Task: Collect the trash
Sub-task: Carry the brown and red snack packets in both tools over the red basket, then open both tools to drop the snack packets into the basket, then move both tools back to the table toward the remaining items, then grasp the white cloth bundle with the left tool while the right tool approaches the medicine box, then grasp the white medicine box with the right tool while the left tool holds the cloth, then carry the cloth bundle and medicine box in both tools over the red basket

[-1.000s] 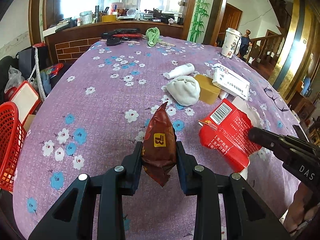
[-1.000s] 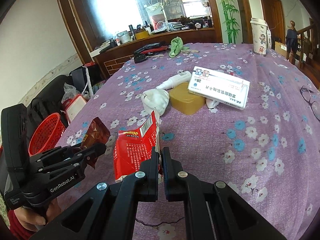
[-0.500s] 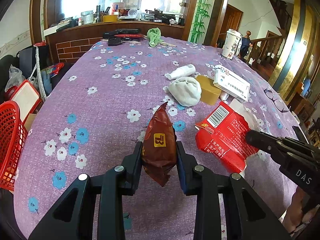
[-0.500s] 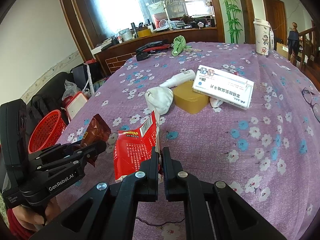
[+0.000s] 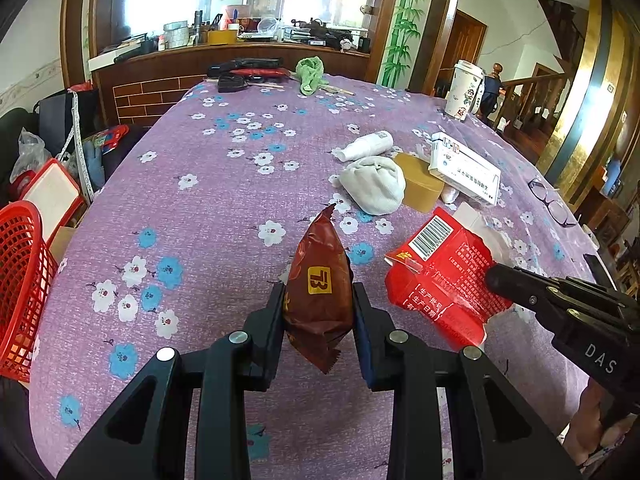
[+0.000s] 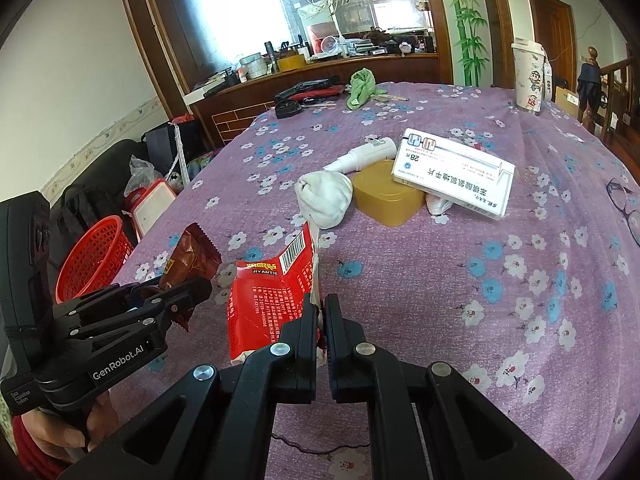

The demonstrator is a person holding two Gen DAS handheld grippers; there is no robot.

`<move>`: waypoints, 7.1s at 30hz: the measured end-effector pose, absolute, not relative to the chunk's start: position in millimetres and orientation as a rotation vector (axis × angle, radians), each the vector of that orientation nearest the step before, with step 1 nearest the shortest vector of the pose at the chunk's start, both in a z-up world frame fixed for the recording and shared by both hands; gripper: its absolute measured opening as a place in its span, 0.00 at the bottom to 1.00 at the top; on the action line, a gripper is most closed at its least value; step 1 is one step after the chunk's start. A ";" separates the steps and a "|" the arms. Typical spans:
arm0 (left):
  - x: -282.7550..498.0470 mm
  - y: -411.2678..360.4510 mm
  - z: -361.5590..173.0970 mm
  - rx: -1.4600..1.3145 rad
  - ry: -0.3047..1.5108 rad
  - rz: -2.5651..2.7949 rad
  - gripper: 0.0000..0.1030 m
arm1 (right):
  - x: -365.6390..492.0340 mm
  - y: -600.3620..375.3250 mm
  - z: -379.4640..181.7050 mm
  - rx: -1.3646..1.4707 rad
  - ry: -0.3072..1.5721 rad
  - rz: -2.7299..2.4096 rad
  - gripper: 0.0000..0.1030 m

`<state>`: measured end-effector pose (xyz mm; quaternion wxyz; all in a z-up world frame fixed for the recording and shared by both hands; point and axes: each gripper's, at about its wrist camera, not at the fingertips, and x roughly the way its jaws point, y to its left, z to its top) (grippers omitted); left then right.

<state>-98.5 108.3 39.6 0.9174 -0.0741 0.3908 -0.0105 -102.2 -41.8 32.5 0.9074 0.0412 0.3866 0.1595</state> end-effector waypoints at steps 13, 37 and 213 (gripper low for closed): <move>-104.8 125.7 47.5 -0.185 0.781 -0.005 0.29 | -98.4 -18.8 40.5 0.046 0.791 0.358 0.05; -141.8 222.4 66.4 -0.317 0.693 0.132 0.29 | -76.2 85.5 55.7 -0.032 0.817 0.512 0.05; -96.4 91.4 53.2 -0.181 0.812 -0.115 0.37 | -123.0 -66.8 34.7 0.072 0.888 0.323 0.55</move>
